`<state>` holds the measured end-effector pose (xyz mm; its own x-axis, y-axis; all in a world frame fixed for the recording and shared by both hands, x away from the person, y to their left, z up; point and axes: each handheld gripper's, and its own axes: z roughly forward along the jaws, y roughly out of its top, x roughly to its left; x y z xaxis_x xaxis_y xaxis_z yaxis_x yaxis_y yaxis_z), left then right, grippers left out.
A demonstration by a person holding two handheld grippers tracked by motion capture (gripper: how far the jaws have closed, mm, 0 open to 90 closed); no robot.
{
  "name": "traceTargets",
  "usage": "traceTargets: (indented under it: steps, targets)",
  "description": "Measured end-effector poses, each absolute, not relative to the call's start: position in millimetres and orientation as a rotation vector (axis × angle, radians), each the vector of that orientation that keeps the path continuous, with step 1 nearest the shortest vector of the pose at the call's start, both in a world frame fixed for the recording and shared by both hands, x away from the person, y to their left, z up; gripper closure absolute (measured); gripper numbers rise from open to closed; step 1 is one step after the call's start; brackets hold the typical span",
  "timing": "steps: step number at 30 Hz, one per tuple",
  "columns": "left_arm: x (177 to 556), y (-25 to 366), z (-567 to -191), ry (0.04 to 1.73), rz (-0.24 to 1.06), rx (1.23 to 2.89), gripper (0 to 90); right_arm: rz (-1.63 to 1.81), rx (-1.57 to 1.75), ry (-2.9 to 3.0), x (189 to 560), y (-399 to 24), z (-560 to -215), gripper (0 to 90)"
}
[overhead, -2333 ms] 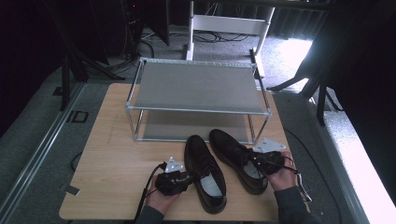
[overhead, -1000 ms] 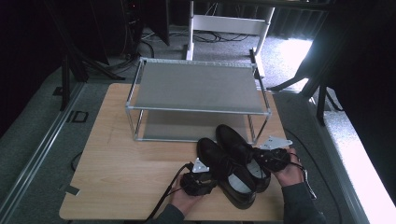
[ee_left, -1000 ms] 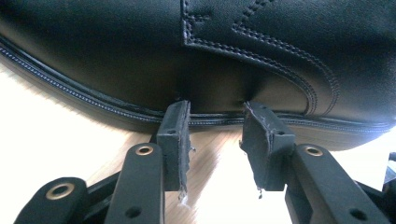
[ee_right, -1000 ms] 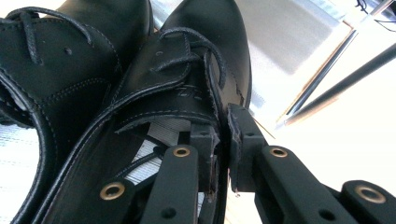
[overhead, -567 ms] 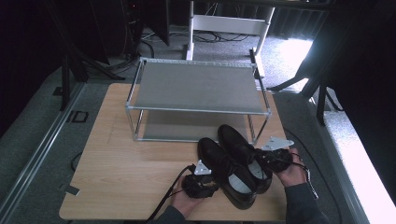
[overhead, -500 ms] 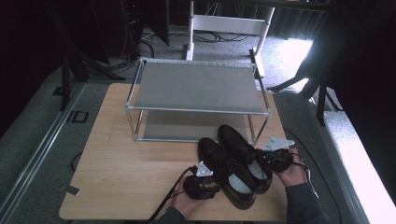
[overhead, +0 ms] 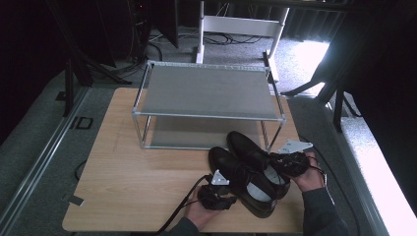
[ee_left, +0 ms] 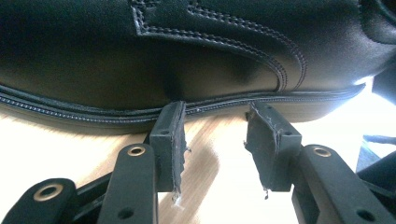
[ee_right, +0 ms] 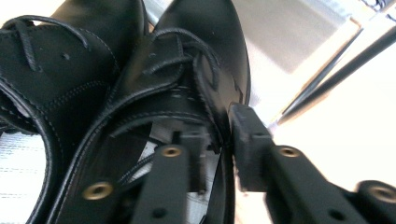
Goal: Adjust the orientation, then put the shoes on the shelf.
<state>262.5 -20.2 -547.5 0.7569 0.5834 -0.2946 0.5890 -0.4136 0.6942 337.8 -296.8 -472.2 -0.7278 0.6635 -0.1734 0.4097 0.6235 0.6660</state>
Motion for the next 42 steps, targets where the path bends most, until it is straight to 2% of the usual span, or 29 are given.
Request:
traceTargets:
  steps: [11,20,42]
  targets:
    - [264,21,-533,0.949,0.109,2.049,54.1,0.900,0.948,2.385,310,-306,-461,49.6]
    - [266,48,-530,1.008,0.154,2.018,53.5,0.947,0.955,2.371,283,-305,-447,42.4]
    - [266,66,-534,1.065,0.206,2.007,51.4,0.944,1.055,2.456,264,-303,-454,42.3]
